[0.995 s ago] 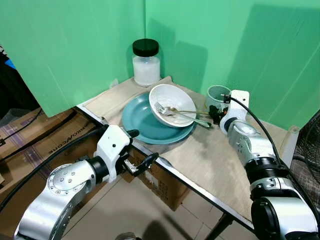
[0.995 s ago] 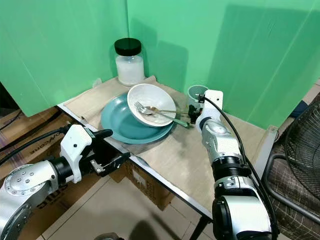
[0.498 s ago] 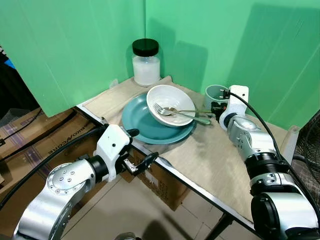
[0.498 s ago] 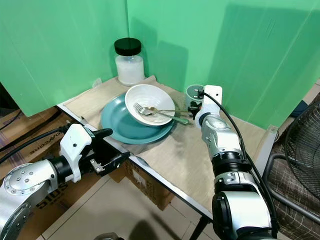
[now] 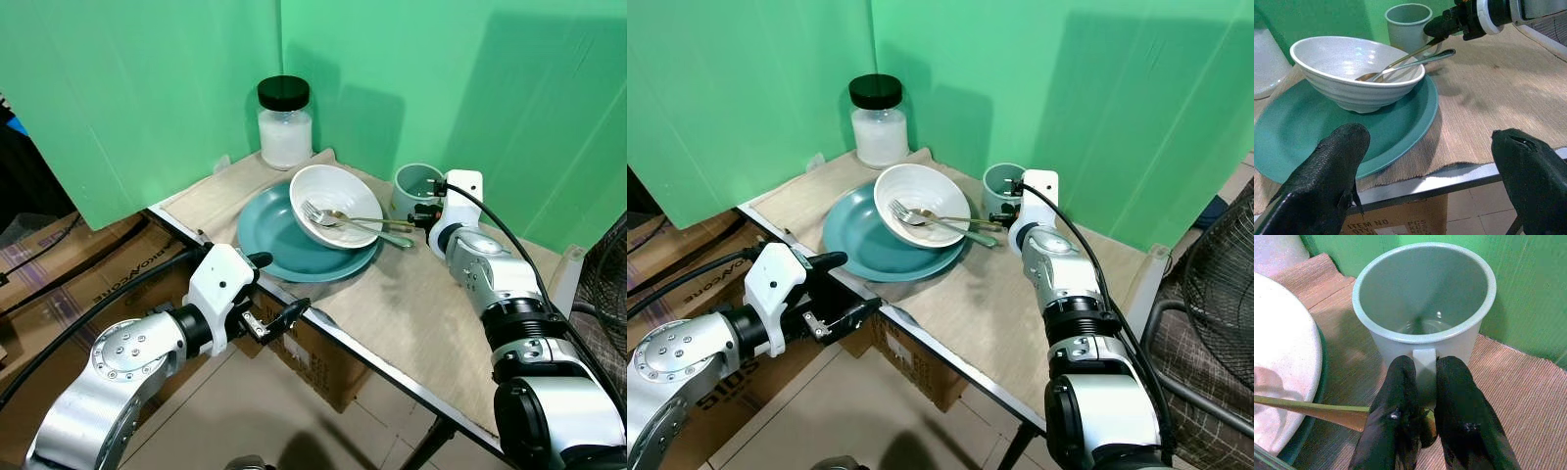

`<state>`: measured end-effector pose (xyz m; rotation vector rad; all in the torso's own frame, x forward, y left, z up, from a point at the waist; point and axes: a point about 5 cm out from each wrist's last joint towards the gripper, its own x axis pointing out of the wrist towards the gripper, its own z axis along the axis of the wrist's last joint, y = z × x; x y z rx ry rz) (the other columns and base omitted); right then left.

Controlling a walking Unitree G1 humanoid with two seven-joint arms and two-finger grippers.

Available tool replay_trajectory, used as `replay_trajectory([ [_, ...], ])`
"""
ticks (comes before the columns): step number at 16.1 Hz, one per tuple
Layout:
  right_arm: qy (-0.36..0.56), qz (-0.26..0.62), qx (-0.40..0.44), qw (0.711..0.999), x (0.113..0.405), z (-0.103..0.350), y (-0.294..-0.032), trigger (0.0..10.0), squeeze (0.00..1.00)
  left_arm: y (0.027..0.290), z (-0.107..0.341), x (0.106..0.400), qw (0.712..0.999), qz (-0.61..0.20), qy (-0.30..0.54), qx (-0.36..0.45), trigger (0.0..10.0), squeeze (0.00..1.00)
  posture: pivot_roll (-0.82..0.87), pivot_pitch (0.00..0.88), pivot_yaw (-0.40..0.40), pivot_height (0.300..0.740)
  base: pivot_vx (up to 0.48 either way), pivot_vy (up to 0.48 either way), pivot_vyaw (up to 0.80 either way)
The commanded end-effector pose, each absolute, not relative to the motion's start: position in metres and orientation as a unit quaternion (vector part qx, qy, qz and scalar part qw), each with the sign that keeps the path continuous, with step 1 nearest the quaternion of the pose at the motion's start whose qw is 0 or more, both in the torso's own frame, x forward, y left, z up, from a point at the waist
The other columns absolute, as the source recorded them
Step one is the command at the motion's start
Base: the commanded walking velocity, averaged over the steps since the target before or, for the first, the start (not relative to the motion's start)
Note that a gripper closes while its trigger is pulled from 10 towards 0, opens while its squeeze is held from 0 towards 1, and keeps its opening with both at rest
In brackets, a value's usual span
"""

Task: Setting the table

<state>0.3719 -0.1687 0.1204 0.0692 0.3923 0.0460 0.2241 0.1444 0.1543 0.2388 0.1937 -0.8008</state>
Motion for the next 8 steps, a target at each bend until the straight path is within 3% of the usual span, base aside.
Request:
replay_trajectory([
  [1, 0.204, 0.026, 0.034, 0.978, 0.373, 0.122, -0.169, 0.0, 0.0, 0.145, 0.154, 0.225, 0.906, -0.394, 0.095, 0.122, 10.0, 0.27, 0.17, 0.0, 0.005, 0.74, 0.0, 0.0, 0.0],
  [3, 0.18, 0.022, 0.047, 0.982, 0.375, 0.129, -0.171, 0.0, 0.0, 0.145, 0.155, 0.226, 0.907, -0.392, 0.092, 0.125, 10.0, 0.27, 0.17, 0.0, 0.005, 0.74, 0.0, 0.0, 0.0],
  [6, 0.049, 0.05, 0.055, 0.996, 0.375, 0.168, -0.174, 0.0, 0.0, 0.147, 0.158, 0.228, 0.914, -0.377, 0.079, 0.128, 10.0, 0.27, 0.17, 0.0, -0.001, 0.74, 0.0, 0.0, 0.0],
  [8, 0.012, 0.067, 0.063, 0.996, 0.369, 0.18, -0.177, 0.0, 0.0, 0.148, 0.158, 0.228, 0.916, -0.374, 0.077, 0.127, 10.0, 0.27, 0.17, 0.0, -0.001, 0.74, 0.0, 0.0, 0.0],
])
